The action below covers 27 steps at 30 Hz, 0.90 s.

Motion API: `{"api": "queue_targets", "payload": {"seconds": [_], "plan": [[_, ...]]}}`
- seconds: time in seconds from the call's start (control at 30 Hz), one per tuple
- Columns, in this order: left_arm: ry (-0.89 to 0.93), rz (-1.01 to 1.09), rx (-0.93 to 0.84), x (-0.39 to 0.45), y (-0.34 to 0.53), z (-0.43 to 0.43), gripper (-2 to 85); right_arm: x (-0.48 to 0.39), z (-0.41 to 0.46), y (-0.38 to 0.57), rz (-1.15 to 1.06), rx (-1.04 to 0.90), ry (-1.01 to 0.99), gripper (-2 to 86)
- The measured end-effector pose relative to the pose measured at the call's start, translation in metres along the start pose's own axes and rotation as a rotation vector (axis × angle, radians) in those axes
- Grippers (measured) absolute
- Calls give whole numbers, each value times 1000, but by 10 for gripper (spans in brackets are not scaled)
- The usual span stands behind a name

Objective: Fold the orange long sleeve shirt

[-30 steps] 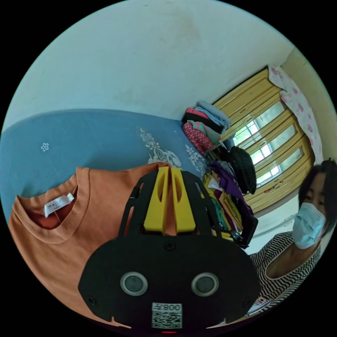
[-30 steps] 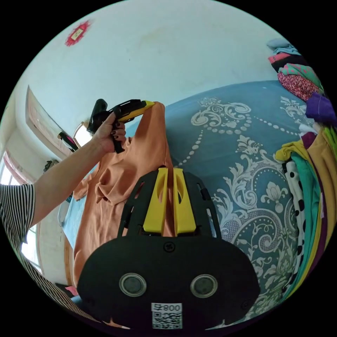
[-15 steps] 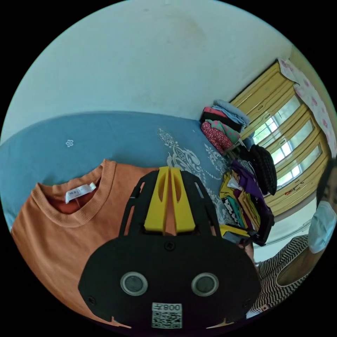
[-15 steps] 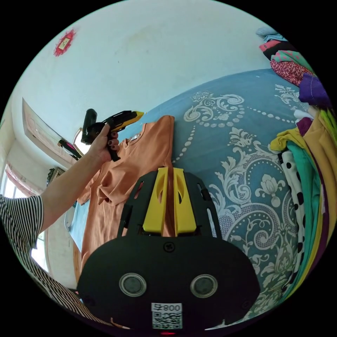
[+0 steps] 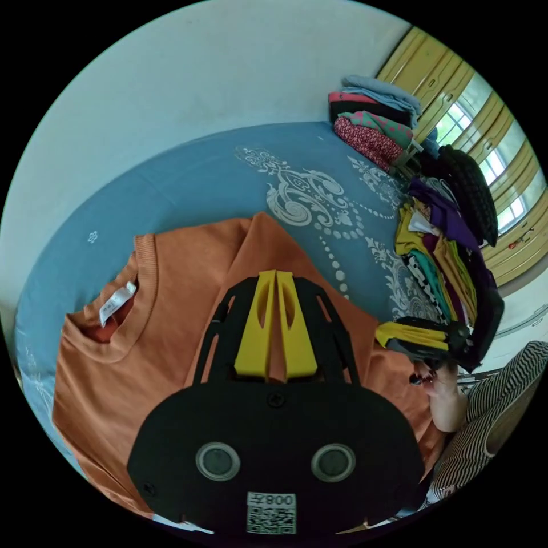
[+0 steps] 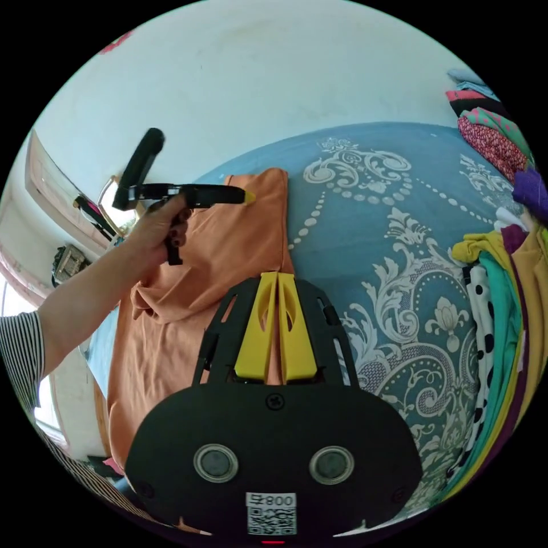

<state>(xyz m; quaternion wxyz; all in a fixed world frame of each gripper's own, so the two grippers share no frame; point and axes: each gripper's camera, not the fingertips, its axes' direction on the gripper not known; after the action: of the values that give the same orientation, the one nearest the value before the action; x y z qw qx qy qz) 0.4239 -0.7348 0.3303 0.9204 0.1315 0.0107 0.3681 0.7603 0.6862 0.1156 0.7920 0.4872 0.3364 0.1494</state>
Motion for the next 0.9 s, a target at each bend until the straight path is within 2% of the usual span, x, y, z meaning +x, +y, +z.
{"api": "queue_targets", "payload": {"seconds": [0.17, 0.27, 0.33, 0.43, 0.47, 0.63, 0.73, 0.8, 0.87, 0.9], "plan": [[46, -89, 69, -10, 68, -77, 4, -10, -22, -5, -16, 94, -57, 0], [-33, -164, 48, -10, 119, -110, 3, -28, -27, -12, -67, 104, -121, 0], [-65, -226, 21, -13, 146, -119, 3, -40, -21, -18, -101, 81, -102, 0], [-138, -297, -95, -20, 178, -115, 2, -48, 10, -31, -110, -71, -33, 1], [-133, -304, -85, -20, 185, -121, 2, -46, 15, -35, -96, -106, -46, 1], [-124, -327, 58, -8, 204, -184, 2, -49, -8, -47, -76, -32, -104, 1], [-84, -324, 93, 1, 224, -207, 2, -74, -24, -56, -162, 6, -202, 1], [-63, -353, -26, -3, 238, -199, 2, -100, -1, -63, -254, -132, -208, 2], [-21, -386, 32, -5, 248, -214, 3, -114, 23, -63, -296, -263, -149, 2], [-19, -390, 68, -3, 253, -231, 3, -118, 25, -64, -306, -257, -131, 2]]}}
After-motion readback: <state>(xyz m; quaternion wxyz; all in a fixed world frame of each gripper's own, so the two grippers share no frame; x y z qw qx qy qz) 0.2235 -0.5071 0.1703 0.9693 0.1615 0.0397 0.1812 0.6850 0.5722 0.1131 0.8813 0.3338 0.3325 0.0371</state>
